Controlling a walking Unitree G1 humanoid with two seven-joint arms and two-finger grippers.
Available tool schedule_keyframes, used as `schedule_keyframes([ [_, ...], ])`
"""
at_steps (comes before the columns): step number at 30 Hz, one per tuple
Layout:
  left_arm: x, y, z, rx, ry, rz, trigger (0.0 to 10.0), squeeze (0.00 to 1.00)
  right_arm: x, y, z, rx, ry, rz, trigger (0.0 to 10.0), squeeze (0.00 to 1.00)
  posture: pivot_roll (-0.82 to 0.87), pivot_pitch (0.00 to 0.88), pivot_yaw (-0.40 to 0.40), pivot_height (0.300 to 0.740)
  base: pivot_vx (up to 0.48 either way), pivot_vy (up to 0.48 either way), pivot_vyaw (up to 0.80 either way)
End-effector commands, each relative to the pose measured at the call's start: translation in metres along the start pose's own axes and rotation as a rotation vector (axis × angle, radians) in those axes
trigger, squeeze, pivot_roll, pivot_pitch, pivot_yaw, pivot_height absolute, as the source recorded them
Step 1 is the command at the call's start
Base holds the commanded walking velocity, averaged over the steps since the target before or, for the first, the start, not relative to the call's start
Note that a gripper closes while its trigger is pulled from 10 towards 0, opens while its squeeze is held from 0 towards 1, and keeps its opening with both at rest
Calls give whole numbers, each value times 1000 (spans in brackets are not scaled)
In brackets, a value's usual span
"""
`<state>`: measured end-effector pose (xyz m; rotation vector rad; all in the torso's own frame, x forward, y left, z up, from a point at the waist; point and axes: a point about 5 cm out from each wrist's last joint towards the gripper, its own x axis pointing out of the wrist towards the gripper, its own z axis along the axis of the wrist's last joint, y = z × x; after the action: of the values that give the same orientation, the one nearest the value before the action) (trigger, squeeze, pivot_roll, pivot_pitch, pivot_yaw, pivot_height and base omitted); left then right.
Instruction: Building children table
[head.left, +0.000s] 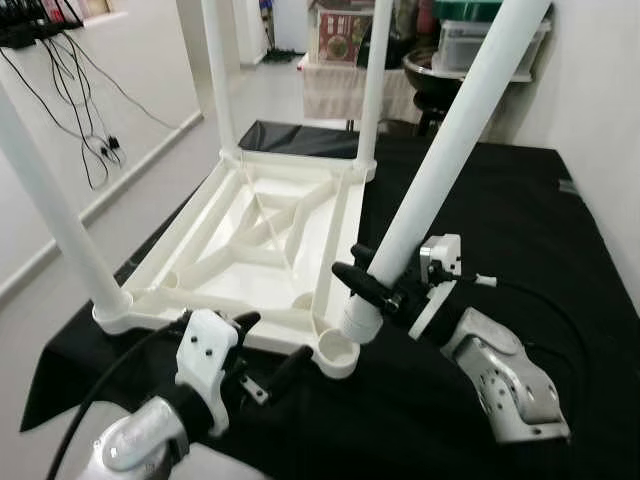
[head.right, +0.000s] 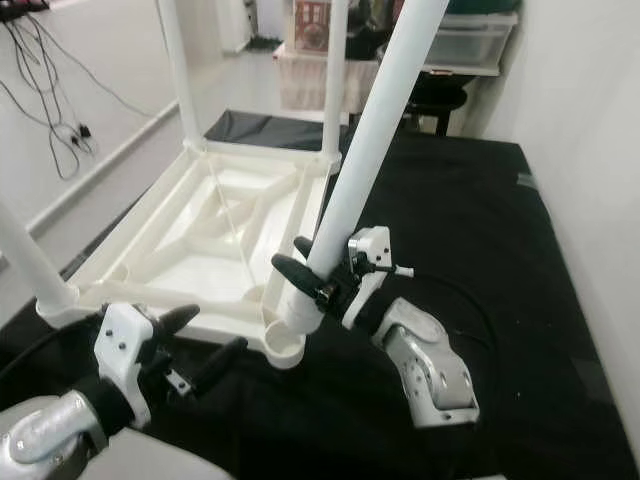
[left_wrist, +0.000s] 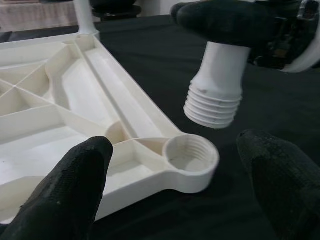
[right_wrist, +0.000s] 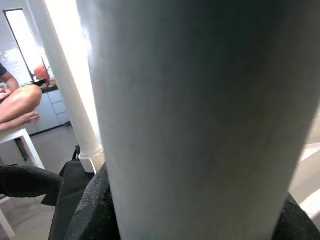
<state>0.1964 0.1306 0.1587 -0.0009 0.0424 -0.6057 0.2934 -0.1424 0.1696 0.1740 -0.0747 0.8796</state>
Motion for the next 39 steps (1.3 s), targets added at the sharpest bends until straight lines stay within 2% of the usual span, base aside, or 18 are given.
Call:
schedule_keyframes([
  [1,-1,2,-2,1,29,8,10000,0,5,6,-1,-9,14,37,10000,0,0,48,3,740,0,0,0],
  [9,-2,0,-1,-1,23,-6,10000,0,4,7,-1,-12,21,44,10000,0,0,50,2,740,0,0,0],
  [13,-3,-4,-3,4,50,-46,10000,0,4,7,-2,-2,25,47,10000,0,-1,52,3,740,-264,402,0],
  [27,-3,-3,-2,1,43,-32,10000,0,5,8,-3,14,21,44,10000,0,-6,58,10,740,-18,59,0],
  [39,1,-1,-1,-40,28,-11,10000,0,4,-4,3,67,-36,-20,10000,0,-31,61,0,740,0,0,0],
])
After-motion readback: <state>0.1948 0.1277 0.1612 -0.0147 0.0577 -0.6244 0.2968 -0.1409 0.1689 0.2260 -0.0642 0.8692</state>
